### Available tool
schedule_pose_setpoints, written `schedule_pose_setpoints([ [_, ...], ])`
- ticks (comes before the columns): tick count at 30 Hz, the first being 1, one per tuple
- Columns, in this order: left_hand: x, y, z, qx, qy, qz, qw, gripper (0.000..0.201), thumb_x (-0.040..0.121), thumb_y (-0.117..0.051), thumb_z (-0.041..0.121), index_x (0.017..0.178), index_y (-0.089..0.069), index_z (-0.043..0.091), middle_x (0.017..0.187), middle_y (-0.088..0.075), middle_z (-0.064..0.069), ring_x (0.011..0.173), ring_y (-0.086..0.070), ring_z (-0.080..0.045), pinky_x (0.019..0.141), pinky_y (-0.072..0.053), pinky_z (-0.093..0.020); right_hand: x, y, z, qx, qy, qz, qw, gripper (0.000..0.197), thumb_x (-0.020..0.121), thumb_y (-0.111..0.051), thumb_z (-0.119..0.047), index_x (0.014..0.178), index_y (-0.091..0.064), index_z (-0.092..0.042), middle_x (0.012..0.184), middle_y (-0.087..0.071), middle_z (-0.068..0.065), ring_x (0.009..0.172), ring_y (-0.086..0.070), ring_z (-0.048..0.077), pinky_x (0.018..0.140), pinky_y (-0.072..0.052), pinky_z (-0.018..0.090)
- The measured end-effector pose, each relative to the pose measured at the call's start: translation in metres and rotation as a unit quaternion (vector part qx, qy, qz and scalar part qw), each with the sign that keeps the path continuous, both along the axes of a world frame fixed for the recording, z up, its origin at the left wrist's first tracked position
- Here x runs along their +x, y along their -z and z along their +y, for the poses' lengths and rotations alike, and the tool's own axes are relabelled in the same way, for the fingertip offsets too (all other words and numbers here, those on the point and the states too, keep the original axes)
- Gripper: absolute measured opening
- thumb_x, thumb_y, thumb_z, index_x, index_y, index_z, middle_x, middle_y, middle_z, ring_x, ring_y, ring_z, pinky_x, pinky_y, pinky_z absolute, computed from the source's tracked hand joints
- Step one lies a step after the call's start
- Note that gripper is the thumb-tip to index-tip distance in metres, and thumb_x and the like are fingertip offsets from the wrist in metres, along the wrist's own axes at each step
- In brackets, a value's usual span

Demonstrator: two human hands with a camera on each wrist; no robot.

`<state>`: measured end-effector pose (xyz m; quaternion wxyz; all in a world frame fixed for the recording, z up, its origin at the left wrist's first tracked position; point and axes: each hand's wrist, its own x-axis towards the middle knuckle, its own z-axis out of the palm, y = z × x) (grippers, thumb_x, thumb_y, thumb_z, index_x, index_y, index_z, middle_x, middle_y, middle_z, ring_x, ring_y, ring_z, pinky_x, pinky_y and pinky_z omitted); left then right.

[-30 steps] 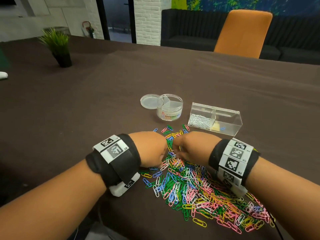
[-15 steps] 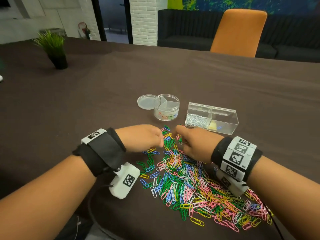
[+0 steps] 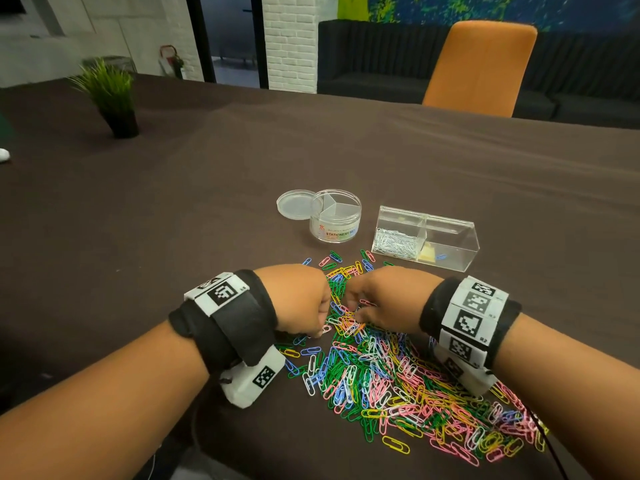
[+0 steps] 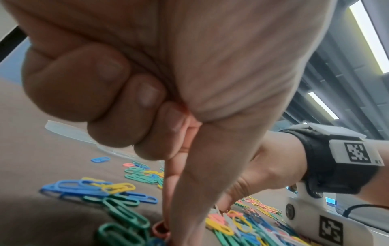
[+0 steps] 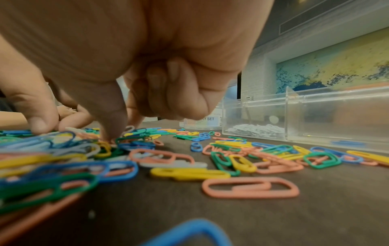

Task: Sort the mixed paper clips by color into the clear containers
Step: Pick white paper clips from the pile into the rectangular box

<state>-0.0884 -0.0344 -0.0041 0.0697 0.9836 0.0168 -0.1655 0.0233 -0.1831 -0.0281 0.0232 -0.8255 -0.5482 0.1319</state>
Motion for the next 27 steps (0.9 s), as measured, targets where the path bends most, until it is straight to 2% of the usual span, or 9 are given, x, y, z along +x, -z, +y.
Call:
schedule_pose_setpoints([
  [8,-0.003,-0.001,-0.001,0.009,-0.002,0.006,1.0,0.011,0.081,-0.072,0.03,0.087,-0.072,0.021,0.07,-0.062,0.009,0.068,-0.056,-0.01,0.055,-0.038,-0.021,0.004,-0.005,-0.007,0.048,0.032,0.047,0.997,0.012,0.091,-0.061,-0.02,0.081,-0.056,-0.025,0.059,-0.057,-0.029,0.058,-0.05,-0.01,0.055,-0.032,0.014],
  [11,-0.003,0.003,-0.001,0.021,0.026,-0.013,0.999,0.01,0.084,-0.061,0.022,0.086,-0.07,0.019,0.081,-0.067,0.004,0.072,-0.056,-0.014,0.062,-0.039,-0.022,0.015,-0.007,-0.014,0.095,0.073,0.103,0.987,0.013,0.09,-0.063,-0.021,0.079,-0.056,-0.02,0.06,-0.056,-0.016,0.055,-0.049,-0.003,0.057,-0.037,0.017],
  [13,-0.005,0.007,0.002,0.023,0.037,-0.026,0.999,0.009,0.084,-0.058,0.022,0.083,-0.067,0.019,0.083,-0.068,0.004,0.071,-0.054,-0.015,0.064,-0.038,-0.022,0.025,-0.012,-0.02,0.143,0.127,0.228,0.955,0.016,0.088,-0.062,-0.02,0.075,-0.053,-0.016,0.06,-0.051,-0.01,0.051,-0.042,0.007,0.054,-0.038,0.026],
  [15,-0.005,0.007,0.008,-0.007,0.03,-0.019,0.999,0.008,0.081,-0.061,0.024,0.083,-0.067,0.02,0.079,-0.067,0.008,0.068,-0.054,-0.009,0.063,-0.04,-0.021,0.033,-0.02,-0.026,0.206,0.192,0.38,0.881,0.013,0.09,-0.051,-0.009,0.078,-0.051,-0.014,0.061,-0.051,0.001,0.043,-0.035,0.01,0.043,-0.031,0.02],
  [18,0.003,0.002,0.025,-0.158,-0.022,-0.009,0.987,0.006,0.076,-0.064,0.025,0.073,-0.061,0.022,0.057,-0.055,0.014,0.051,-0.046,-0.002,0.054,-0.037,-0.019,0.045,-0.038,-0.033,0.263,0.241,0.451,0.818,0.022,0.091,-0.036,0.006,0.091,-0.05,-0.012,0.061,-0.054,0.006,0.038,-0.029,0.01,0.038,-0.024,0.013],
  [20,0.012,-0.001,0.032,-0.387,-0.123,-0.058,0.912,0.011,0.062,-0.061,0.028,0.063,-0.051,0.023,0.054,-0.043,0.01,0.047,-0.034,-0.008,0.045,-0.029,-0.022,0.06,-0.045,-0.035,0.291,0.263,0.432,0.812,0.031,0.088,-0.031,0.009,0.094,-0.055,-0.01,0.062,-0.053,0.004,0.039,-0.03,0.009,0.039,-0.022,0.014],
  [23,0.035,-0.004,0.031,-0.687,-0.277,-0.091,0.665,0.015,0.056,-0.05,0.012,0.061,-0.039,0.022,0.063,-0.031,0.0,0.048,-0.022,-0.01,0.04,-0.011,-0.017,0.088,-0.053,-0.03,0.335,0.328,0.387,0.794,0.032,0.083,-0.03,0.008,0.083,-0.058,-0.008,0.063,-0.051,0.005,0.041,-0.031,0.011,0.044,-0.022,0.018],
  [24,0.045,-0.006,0.028,-0.721,-0.302,-0.097,0.616,0.017,0.059,-0.044,0.006,0.064,-0.036,0.02,0.065,-0.032,-0.001,0.048,-0.023,-0.01,0.037,-0.012,-0.017,0.093,-0.056,-0.025,0.341,0.352,0.369,0.79,0.03,0.084,-0.032,0.006,0.08,-0.057,-0.01,0.063,-0.05,0.006,0.042,-0.032,0.012,0.044,-0.024,0.019],
  [27,0.08,-0.013,0.018,-0.747,-0.341,-0.111,0.559,0.024,0.07,-0.029,-0.004,0.066,-0.029,0.019,0.066,-0.036,-0.002,0.05,-0.029,-0.011,0.037,-0.019,-0.018,0.103,-0.063,-0.004,0.351,0.374,0.389,0.765,0.024,0.089,-0.039,0.002,0.074,-0.052,-0.011,0.066,-0.045,0.006,0.051,-0.037,0.015,0.049,-0.031,0.023],
])
